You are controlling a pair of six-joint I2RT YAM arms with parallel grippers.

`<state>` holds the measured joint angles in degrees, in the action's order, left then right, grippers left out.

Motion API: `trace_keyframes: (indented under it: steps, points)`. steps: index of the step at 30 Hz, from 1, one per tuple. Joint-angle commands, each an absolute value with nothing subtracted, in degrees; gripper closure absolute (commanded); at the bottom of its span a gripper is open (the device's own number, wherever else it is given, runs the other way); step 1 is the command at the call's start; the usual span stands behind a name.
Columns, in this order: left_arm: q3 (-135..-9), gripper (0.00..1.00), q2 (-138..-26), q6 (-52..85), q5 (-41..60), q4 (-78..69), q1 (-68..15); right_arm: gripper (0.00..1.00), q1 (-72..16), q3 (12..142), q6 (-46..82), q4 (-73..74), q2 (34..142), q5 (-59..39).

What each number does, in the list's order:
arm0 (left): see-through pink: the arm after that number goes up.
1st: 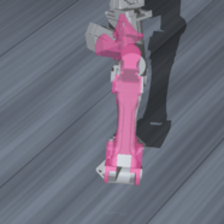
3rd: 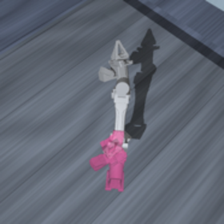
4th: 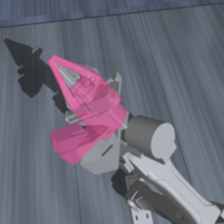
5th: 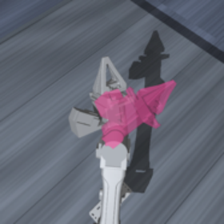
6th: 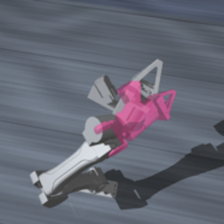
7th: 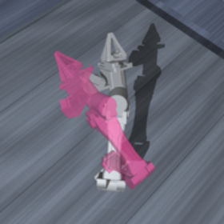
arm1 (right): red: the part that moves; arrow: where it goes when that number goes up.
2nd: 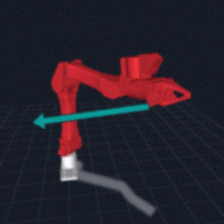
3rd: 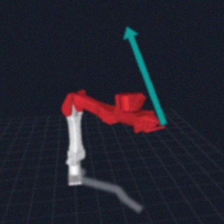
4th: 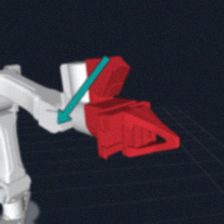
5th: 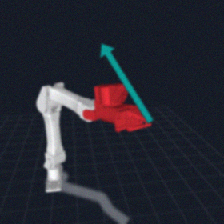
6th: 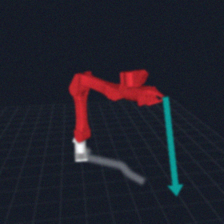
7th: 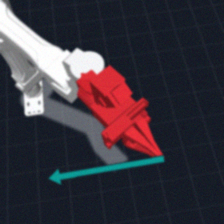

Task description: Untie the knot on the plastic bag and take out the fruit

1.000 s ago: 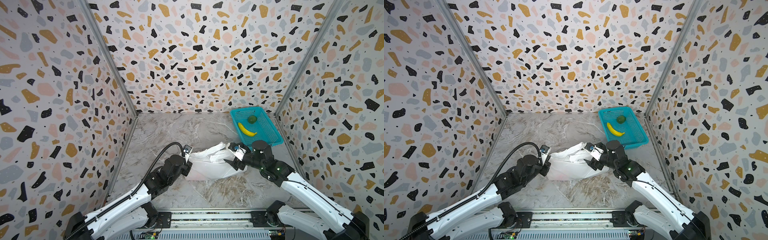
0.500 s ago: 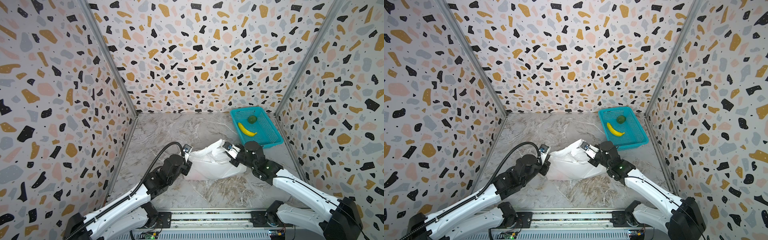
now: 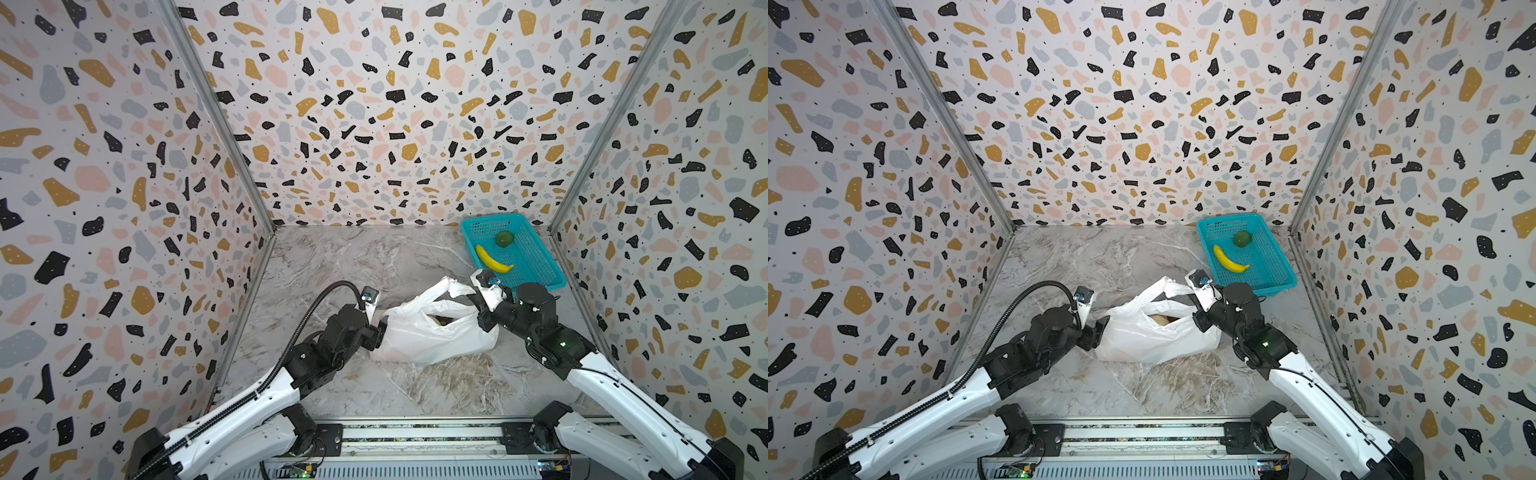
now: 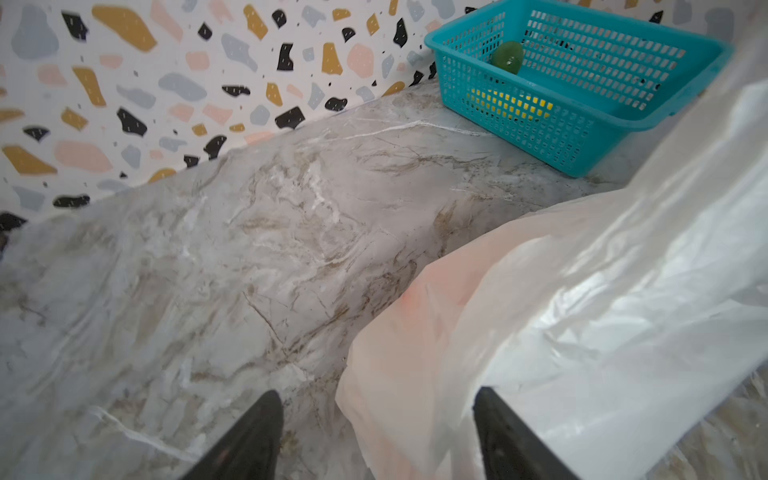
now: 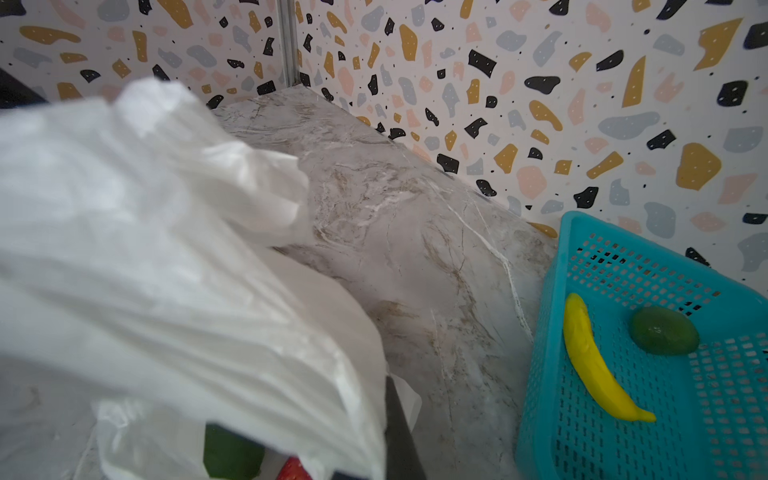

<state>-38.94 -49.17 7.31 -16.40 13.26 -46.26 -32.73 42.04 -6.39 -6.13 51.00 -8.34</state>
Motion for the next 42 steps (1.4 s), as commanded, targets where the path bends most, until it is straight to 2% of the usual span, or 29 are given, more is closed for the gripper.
trace_keyframes:
  steps: [1, 3, 8, 15, 19, 22, 24, 28, 32, 37, 42]
  points:
    - [-46.06, 0.03, -48.08, 4.12, -12.96, 12.35, -48.78, 1.00, -32.65, 42.72, -2.70, -7.94, 49.80, -10.71]
    - [-49.90, 0.00, -50.10, 2.02, -10.90, 12.96, -50.16, 1.00, -32.69, 42.38, -1.72, -7.39, 49.32, -11.22]
    - [-57.99, 0.00, -58.94, -1.37, -6.49, 14.50, -52.28, 1.00, -32.70, 41.21, -0.03, -6.25, 48.47, -11.80]
    - [-62.41, 0.00, -66.66, -3.65, -4.34, 12.64, -54.75, 1.00, -32.64, 40.90, 1.98, -5.30, 48.42, -12.39]
    - [-64.31, 0.05, -68.48, -4.04, -3.52, 12.21, -55.08, 1.00, -32.69, 41.20, 2.96, -4.74, 48.34, -12.28]
    - [-66.29, 0.16, -70.27, -3.52, -5.52, 13.07, -55.16, 1.00, -32.69, 41.26, 3.32, -4.67, 48.43, -12.01]
    - [-67.69, 0.29, -71.08, -3.22, -6.32, 13.66, -55.14, 1.00, -32.63, 41.13, 3.53, -4.83, 48.62, -11.50]
    - [-69.26, 0.62, -71.69, -2.59, -7.87, 15.28, -55.14, 1.00, -32.70, 41.00, 3.60, -5.01, 49.04, -9.66]
    - [-68.68, 1.00, -71.80, -3.19, -12.49, 16.26, -55.12, 1.00, -32.43, 40.96, 4.08, -3.34, 49.95, -6.89]
    - [-68.82, 1.00, -71.08, -5.54, -22.33, 12.65, -54.90, 1.00, -30.79, 41.33, 6.72, -1.87, 51.07, -6.38]
    - [-71.06, 1.00, -72.23, -8.14, -24.08, 8.98, -52.23, 1.00, -30.59, 40.57, 9.61, -2.23, 49.48, -4.57]
